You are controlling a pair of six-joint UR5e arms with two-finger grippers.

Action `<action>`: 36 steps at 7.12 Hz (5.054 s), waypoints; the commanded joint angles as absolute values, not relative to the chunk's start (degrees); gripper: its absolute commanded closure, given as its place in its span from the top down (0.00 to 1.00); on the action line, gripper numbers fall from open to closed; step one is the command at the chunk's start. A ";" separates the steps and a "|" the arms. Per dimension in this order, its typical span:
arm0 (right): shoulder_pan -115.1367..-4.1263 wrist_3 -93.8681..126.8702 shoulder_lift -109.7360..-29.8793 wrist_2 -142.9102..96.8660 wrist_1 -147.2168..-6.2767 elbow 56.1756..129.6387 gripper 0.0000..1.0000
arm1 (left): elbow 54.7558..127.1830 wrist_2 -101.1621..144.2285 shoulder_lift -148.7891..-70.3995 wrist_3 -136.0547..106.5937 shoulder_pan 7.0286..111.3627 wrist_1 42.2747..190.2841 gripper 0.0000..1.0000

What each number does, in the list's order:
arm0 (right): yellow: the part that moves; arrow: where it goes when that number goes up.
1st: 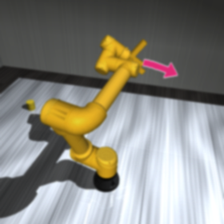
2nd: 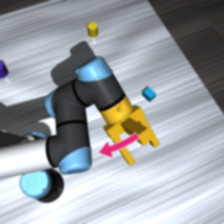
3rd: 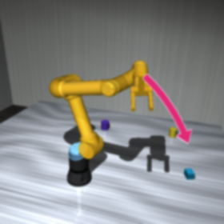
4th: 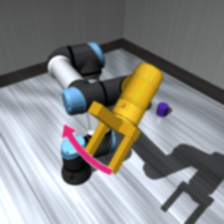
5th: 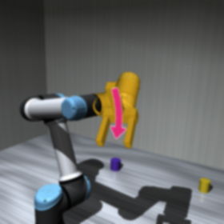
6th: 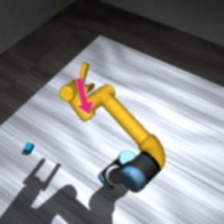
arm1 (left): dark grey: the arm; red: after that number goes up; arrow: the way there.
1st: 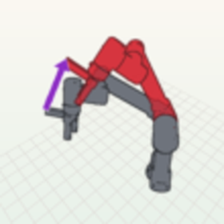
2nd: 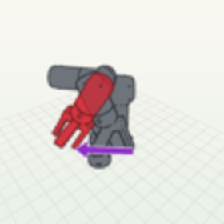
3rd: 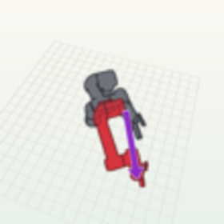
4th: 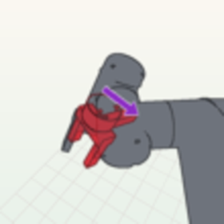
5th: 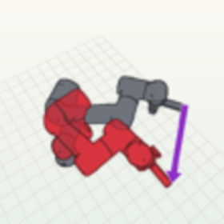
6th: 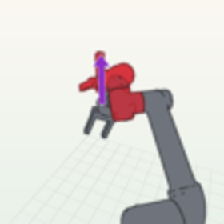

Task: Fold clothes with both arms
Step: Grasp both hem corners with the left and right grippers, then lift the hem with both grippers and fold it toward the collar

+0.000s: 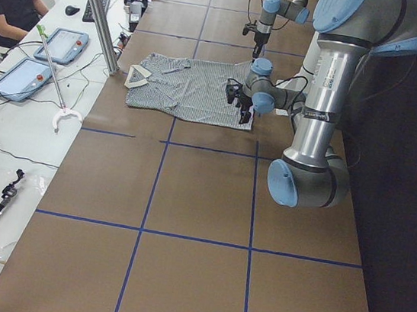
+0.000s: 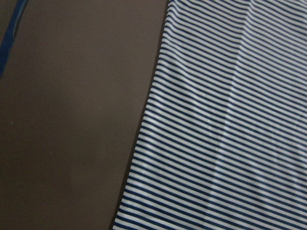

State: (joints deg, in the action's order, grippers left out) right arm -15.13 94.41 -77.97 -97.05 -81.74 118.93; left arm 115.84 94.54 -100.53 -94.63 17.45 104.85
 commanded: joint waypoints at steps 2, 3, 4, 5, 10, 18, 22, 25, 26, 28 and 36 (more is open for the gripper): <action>-15.03 94.13 -77.78 -97.21 -81.74 118.92 0.00 | 114.08 92.11 -100.02 -97.56 13.36 104.24 0.98; -15.03 94.13 -77.61 -97.21 -81.74 118.92 0.00 | 114.00 92.11 -100.02 -97.47 13.36 104.24 0.96; -15.03 94.13 -77.69 -97.21 -81.74 118.83 0.00 | 113.99 92.11 -100.11 -97.47 13.36 103.80 0.93; -15.03 94.13 -77.70 -97.21 -81.74 118.83 0.00 | 114.08 92.20 -100.46 -97.47 12.92 101.36 0.86; -15.21 94.04 -77.70 -97.65 -81.74 118.83 0.00 | 114.87 92.37 -100.98 -97.56 13.01 100.90 0.00; -10.31 93.60 -91.04 -105.03 -81.74 134.90 0.00 | 136.02 92.99 -100.55 -98.34 4.76 86.08 0.00; -16.92 89.16 -89.49 -105.65 -81.48 134.48 0.00 | 139.31 94.66 -101.16 -98.00 3.95 81.91 0.00; -28.43 73.53 -80.54 -105.03 -81.48 124.49 0.00 | 135.12 94.92 -107.37 -90.47 18.05 82.00 0.00; -31.52 69.21 -78.51 -105.03 -80.95 121.15 0.00 | 128.74 95.01 -111.40 -87.83 23.24 82.18 0.00; -37.59 62.78 -68.78 -105.03 -80.86 110.00 0.00 | 120.44 98.51 -113.11 -80.45 32.66 84.62 0.00; -46.32 62.67 -51.07 -103.46 -58.21 72.62 0.00 | 82.67 99.93 -122.69 -80.77 44.64 115.88 0.00</action>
